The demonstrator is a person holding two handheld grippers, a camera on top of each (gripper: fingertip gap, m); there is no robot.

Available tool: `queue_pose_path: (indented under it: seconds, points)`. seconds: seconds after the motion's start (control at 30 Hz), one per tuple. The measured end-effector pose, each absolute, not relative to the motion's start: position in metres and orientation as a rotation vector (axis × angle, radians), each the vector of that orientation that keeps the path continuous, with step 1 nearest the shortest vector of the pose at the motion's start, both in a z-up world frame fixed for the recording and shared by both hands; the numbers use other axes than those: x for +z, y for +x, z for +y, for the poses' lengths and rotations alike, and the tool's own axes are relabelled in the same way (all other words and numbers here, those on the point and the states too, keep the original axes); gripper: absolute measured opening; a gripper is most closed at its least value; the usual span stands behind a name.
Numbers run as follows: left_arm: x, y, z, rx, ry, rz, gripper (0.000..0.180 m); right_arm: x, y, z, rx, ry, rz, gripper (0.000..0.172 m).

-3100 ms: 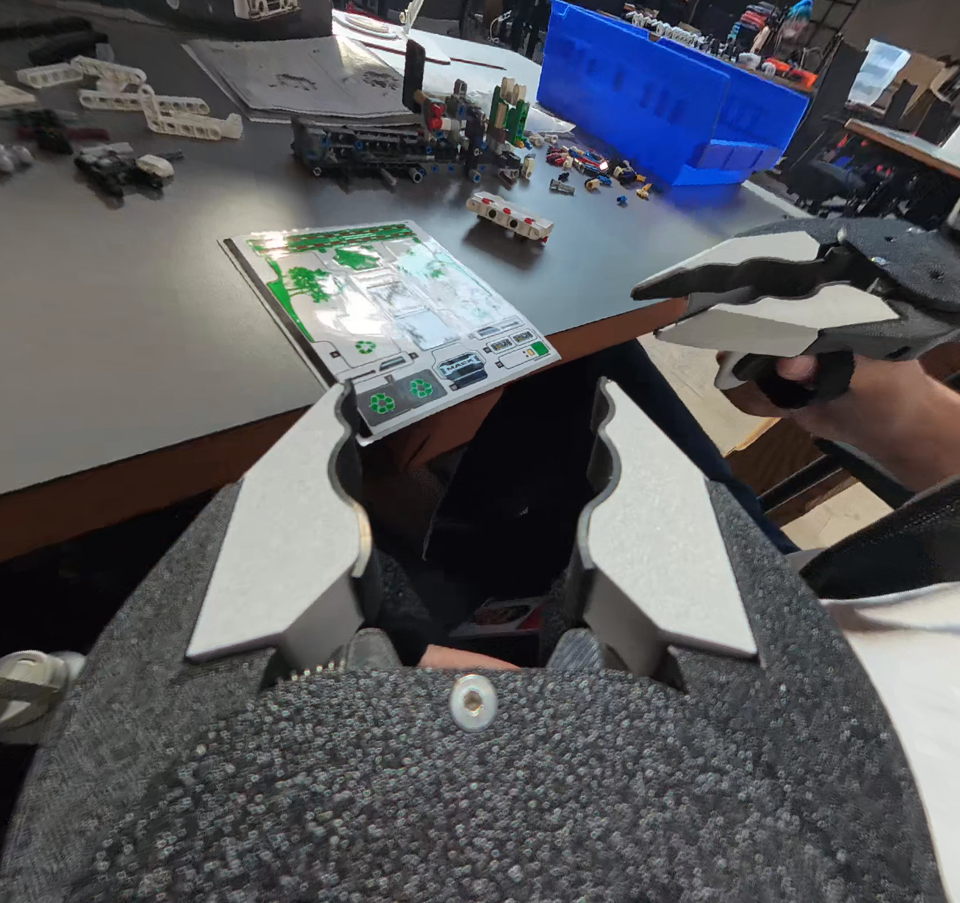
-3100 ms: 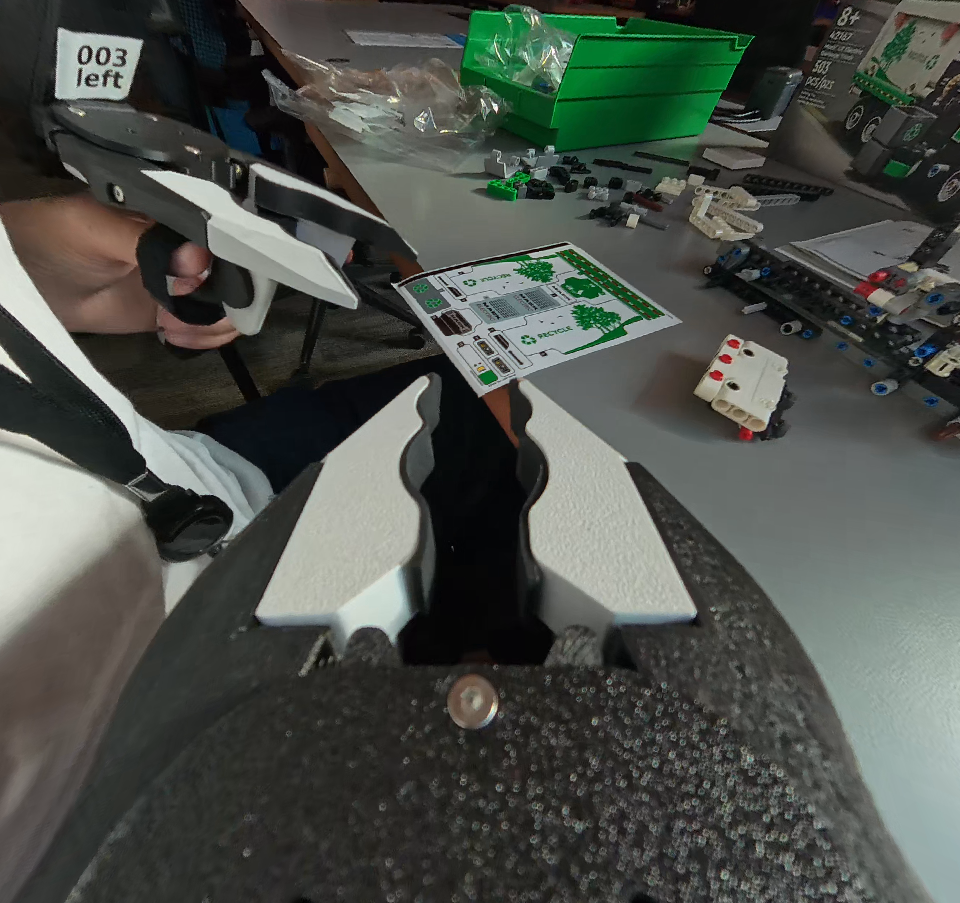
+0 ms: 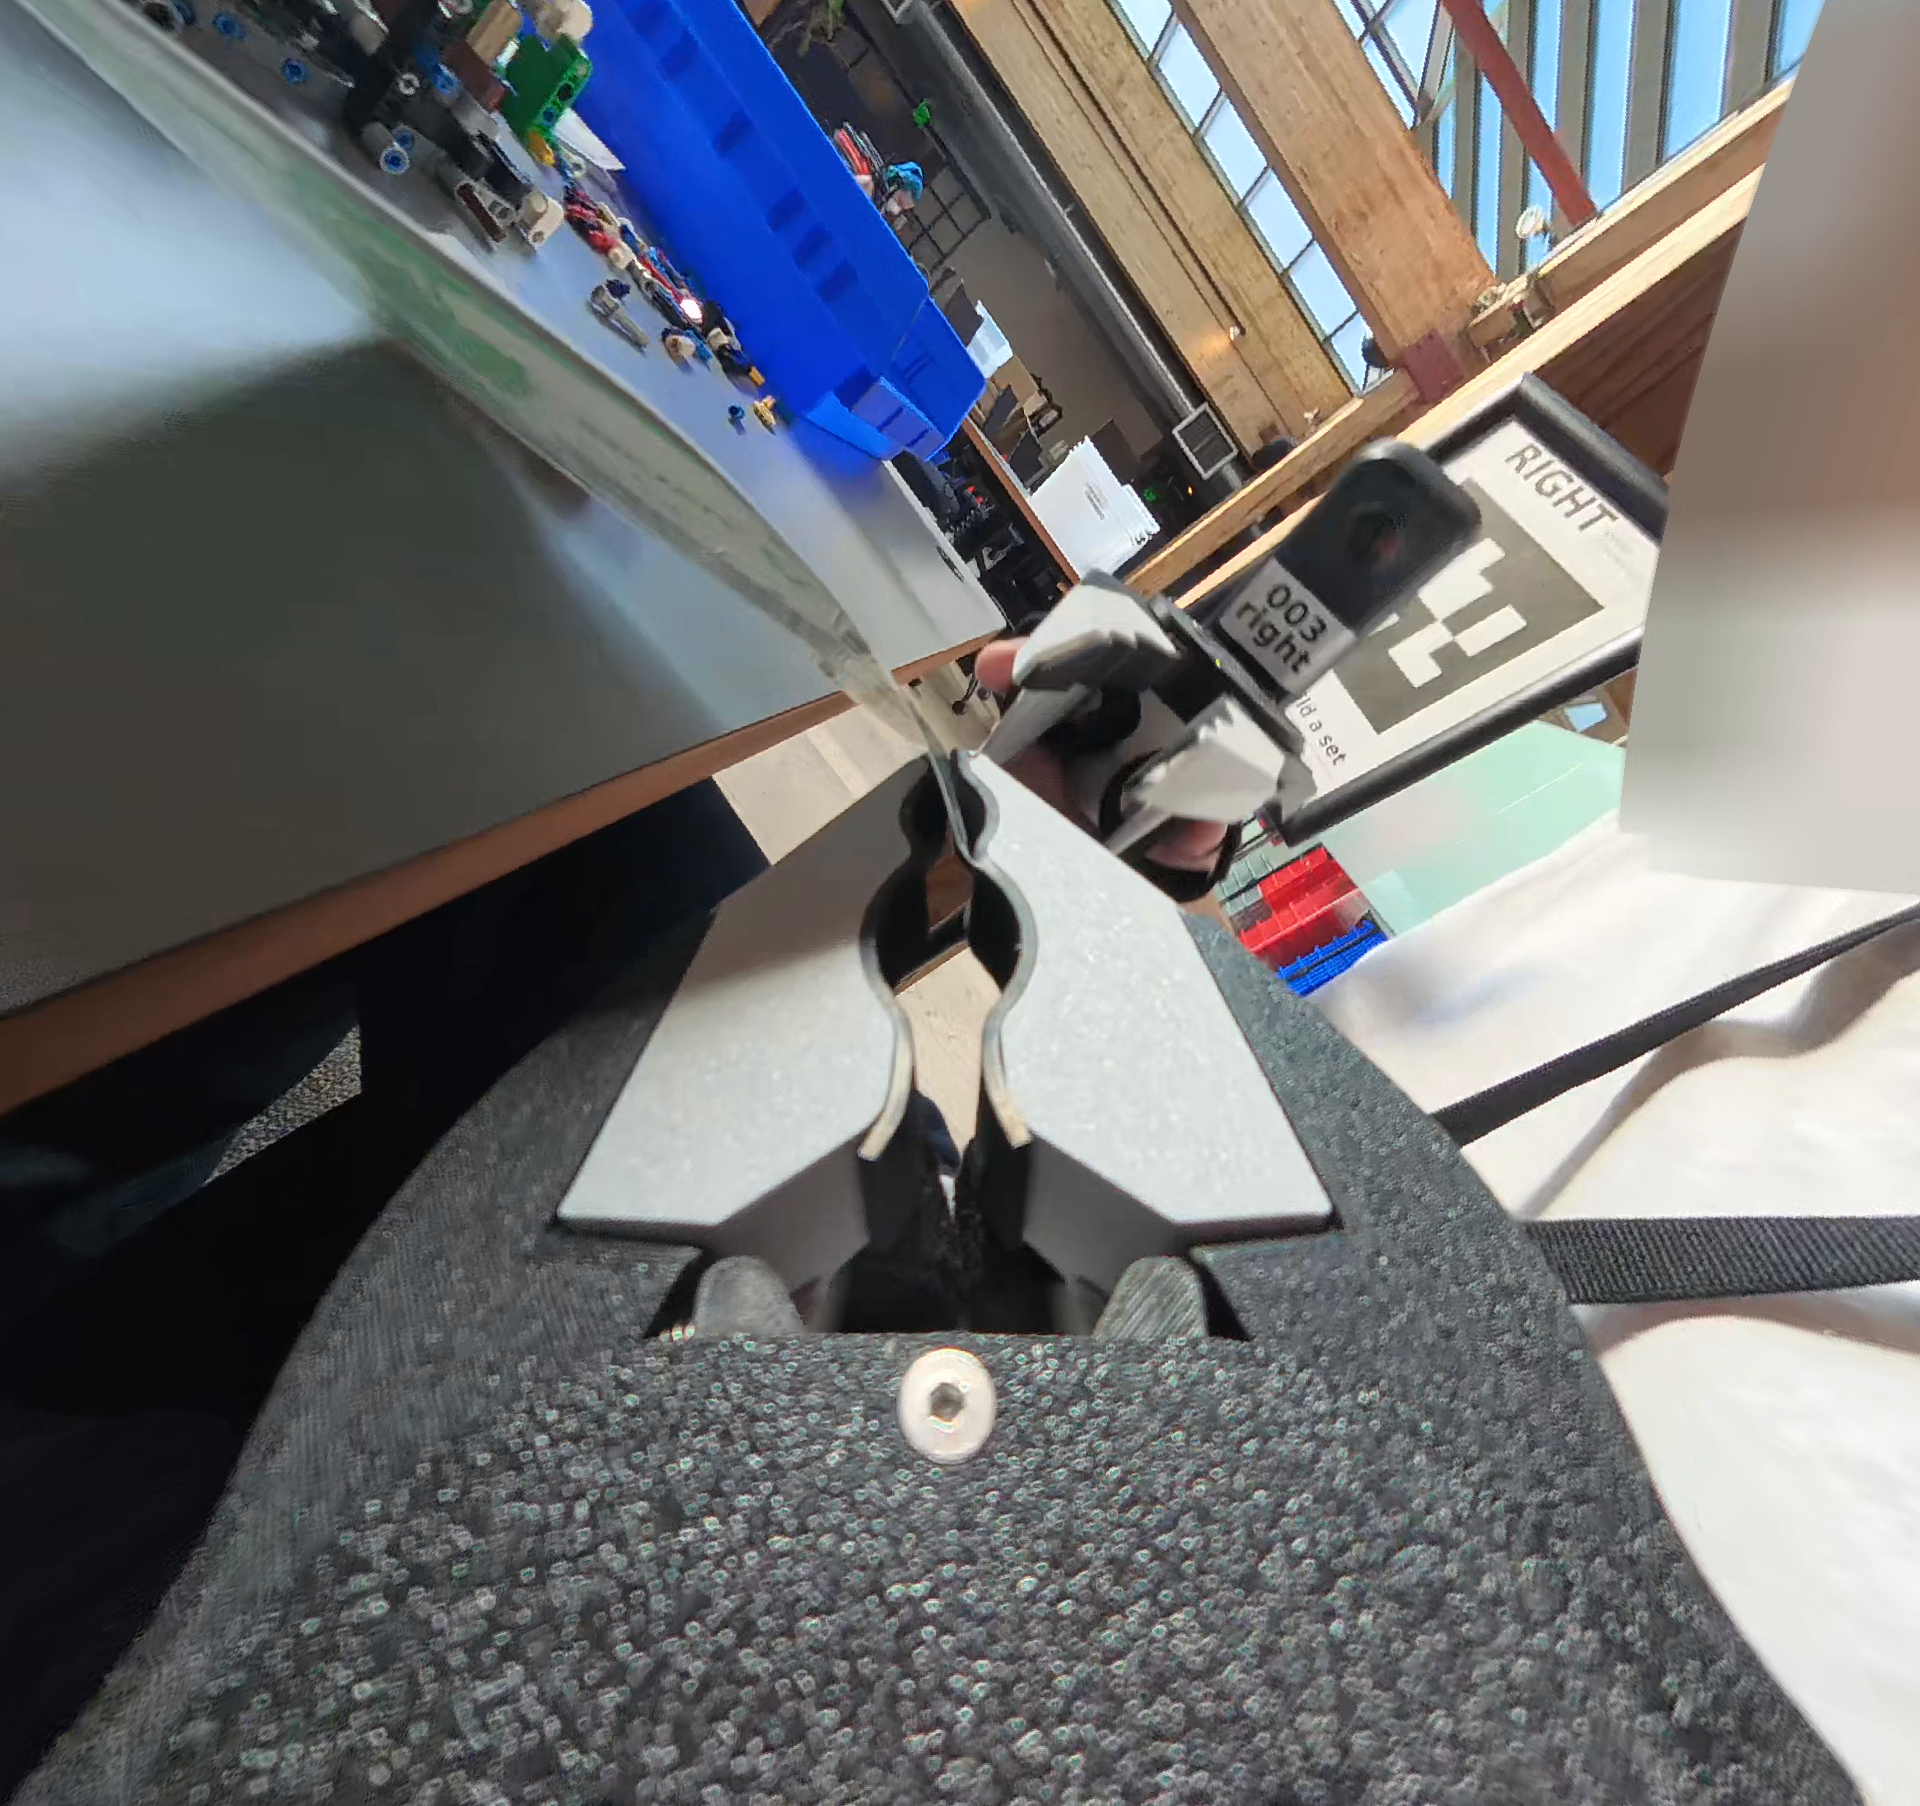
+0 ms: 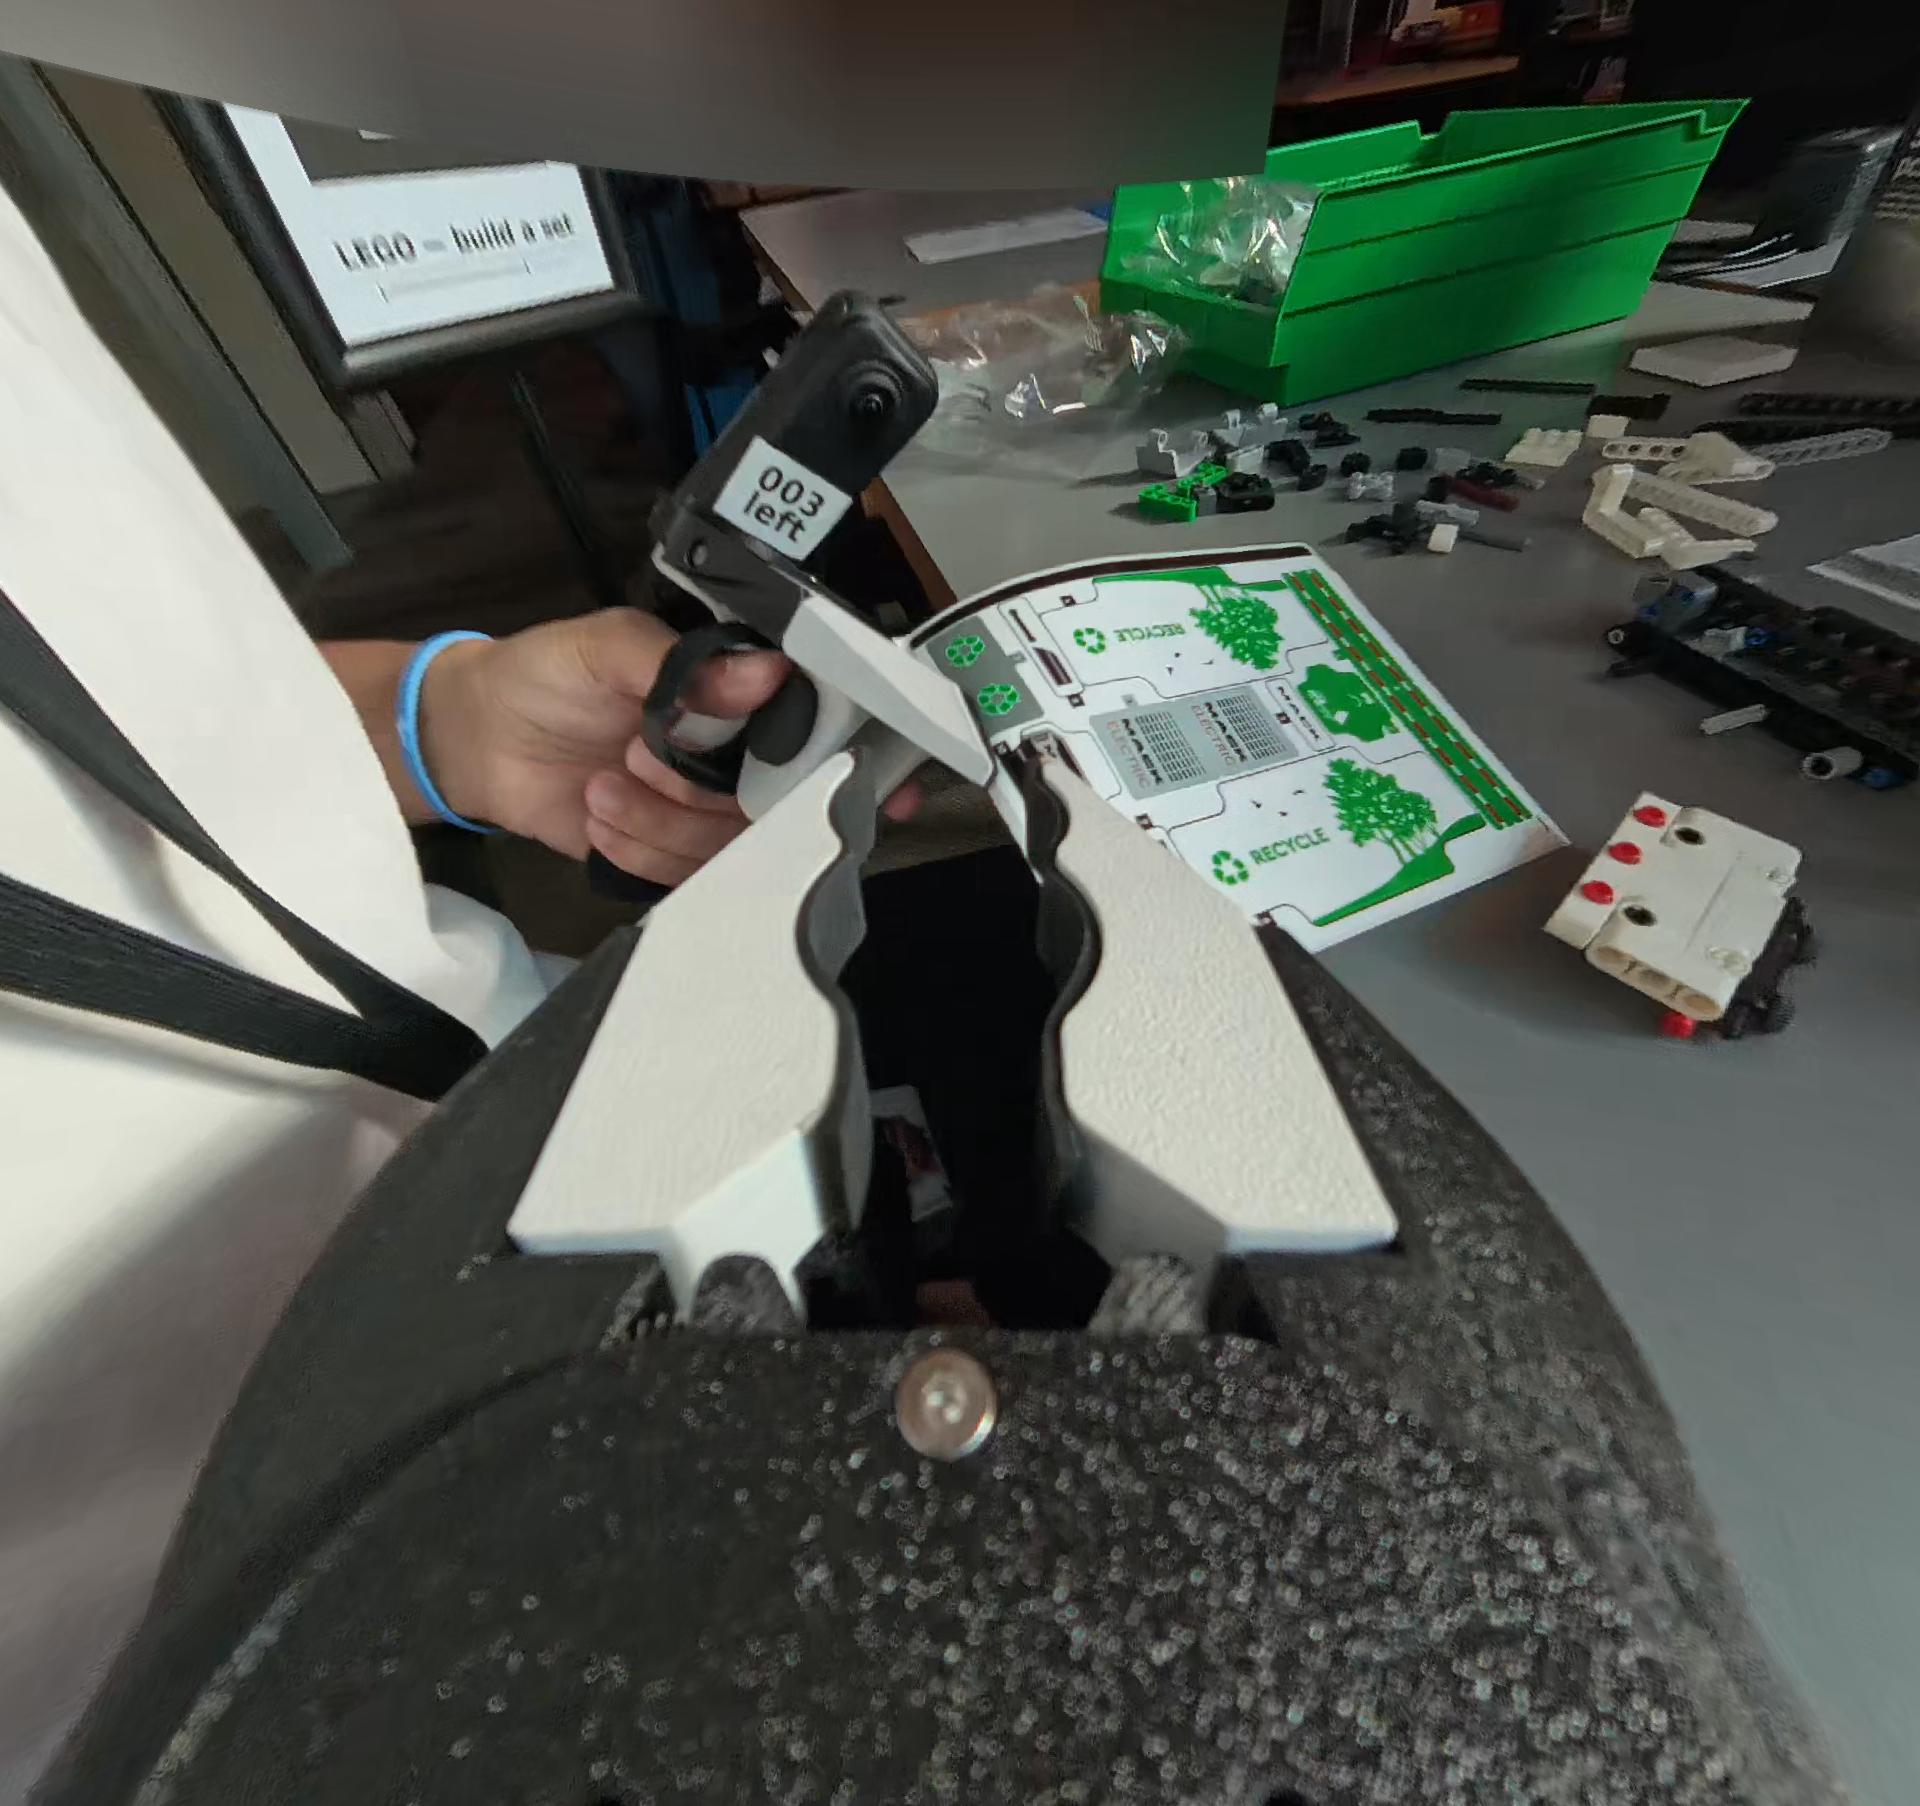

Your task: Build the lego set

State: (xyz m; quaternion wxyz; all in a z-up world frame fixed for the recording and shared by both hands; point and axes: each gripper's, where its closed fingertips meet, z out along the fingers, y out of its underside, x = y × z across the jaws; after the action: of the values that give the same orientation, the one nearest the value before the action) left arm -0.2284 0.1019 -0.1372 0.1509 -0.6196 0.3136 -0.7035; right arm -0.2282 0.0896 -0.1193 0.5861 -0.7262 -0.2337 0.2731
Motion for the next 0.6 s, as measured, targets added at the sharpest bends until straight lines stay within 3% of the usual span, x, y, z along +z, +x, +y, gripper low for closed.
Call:
queue_pose_path:
  seconds: [0.03,0.6]
  points:
    - [-0.137,-0.229,0.098,-2.008,-1.756,0.954,0.000,-0.111,-0.222,0.091,0.735,-1.679,-0.477,0.026]
    - [-0.112,-0.236,0.067,-2.018,-1.394,1.336,0.000,-0.111,-0.247,0.076,1.311,-1.601,-0.415,0.018]
